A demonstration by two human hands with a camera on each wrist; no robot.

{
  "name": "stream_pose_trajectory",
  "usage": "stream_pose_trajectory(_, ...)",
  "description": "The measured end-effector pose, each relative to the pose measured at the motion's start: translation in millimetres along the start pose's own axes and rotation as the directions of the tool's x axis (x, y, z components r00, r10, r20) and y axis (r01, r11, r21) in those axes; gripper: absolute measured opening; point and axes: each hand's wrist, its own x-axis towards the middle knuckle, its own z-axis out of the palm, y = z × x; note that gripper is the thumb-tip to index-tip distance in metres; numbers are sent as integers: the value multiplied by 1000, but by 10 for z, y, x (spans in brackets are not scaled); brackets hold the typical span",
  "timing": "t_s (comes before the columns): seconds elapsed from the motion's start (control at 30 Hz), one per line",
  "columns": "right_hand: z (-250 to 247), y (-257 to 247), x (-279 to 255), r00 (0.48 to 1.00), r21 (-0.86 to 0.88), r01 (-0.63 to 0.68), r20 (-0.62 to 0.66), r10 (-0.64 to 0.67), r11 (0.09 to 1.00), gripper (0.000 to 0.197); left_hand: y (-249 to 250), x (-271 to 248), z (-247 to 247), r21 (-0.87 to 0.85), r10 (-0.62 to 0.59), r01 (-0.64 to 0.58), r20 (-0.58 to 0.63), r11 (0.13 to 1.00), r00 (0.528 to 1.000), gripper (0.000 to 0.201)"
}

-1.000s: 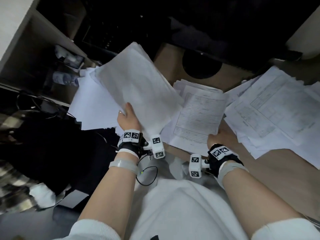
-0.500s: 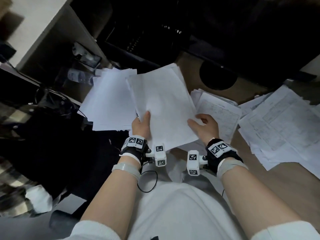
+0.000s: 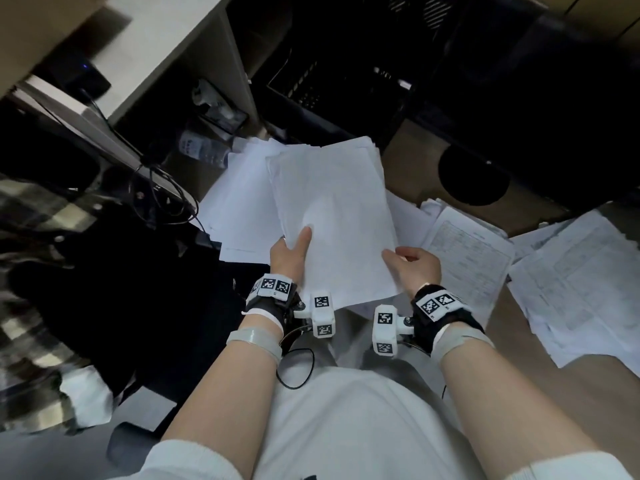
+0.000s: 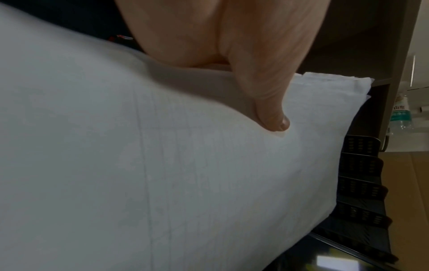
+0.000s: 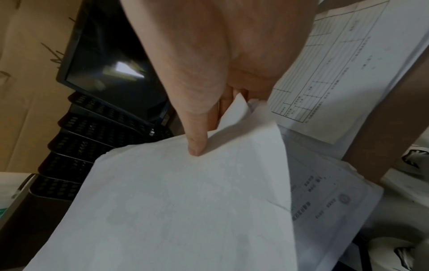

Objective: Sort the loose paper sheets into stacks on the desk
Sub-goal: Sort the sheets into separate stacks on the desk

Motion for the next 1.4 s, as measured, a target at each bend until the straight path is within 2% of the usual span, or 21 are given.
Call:
stream_pose_trajectory(0.13,46,8,-34,999,-18,-29,32,30,999,49,24,15,-31,-28,-1,1,20,1000,1000,37)
stream_pose_trajectory(0.23,24,40,-43,999,-36,-40,17,41,999,42,29,5,-18,-46,2,0,39,999,999,39)
stream_pose_trajectory(0.3,-21,32,-43,999,-40,0,-43,-2,999,32,38,1,11,-47,-14,16,49,999,999,39)
stream_pose_trajectory(0.37,-109,15,-43,982,-9,-32,-185,29,999,34,42,-11,60,-35,-24,25,37,999,999,35)
stream_pose_trajectory(0.5,-462,42,-51,849,100,-126,-505,159,987,38,79,-62,222,-23,11,-13,-85,1000,996,34)
stream_pose_trajectory(0.57,-693,91,-62,776,123,-118,-608,169,985,35,97,-88,367,-31,29,-32,-110,999,994,37)
stream_pose_trajectory(0.63,-918,135,-85,727,144,-97,-666,169,985,32,106,-123,559,-36,51,-56,-113,998,992,38)
stream_pose_trajectory(0.73,-1219,194,-82,672,128,-2,-735,96,992,26,138,-239,898,0,87,-88,-86,996,992,41)
stream_pose_trajectory(0.8,-1369,242,-45,635,56,124,-771,-36,991,20,132,-298,1111,18,111,-110,-60,994,992,42)
stream_pose_trajectory(0.83,-1413,265,-19,635,6,173,-765,-106,985,18,132,-342,1191,30,118,-117,-55,993,991,42)
stream_pose_trajectory(0.87,-1440,288,11,652,-38,207,-740,-167,978,17,128,-386,1256,45,129,-126,-56,991,990,43)
stream_pose_trajectory(0.93,-1423,329,75,760,-108,194,-612,-219,975,14,116,-460,1326,74,139,-135,-53,988,989,45)
stream_pose_trajectory(1.0,-1334,392,134,897,-158,92,-416,-151,983,11,135,-530,1326,100,127,-120,-68,988,990,45)
stream_pose_trajectory(1.07,-1206,488,184,965,-214,-4,-258,-53,977,10,150,-524,1250,113,106,-93,-114,989,988,41)
stream_pose_trajectory(1.13,-1076,566,218,983,-232,-58,-185,15,971,8,175,-499,1137,151,111,-84,-182,985,977,42)
stream_pose_trajectory(1.27,-883,641,313,988,-194,-122,-120,100,973,14,175,-487,963,201,101,-46,-274,978,956,43)
stream_pose_trajectory(1.4,-811,659,472,990,-186,-133,-60,124,973,17,139,-514,918,192,89,-17,-368,981,926,44)
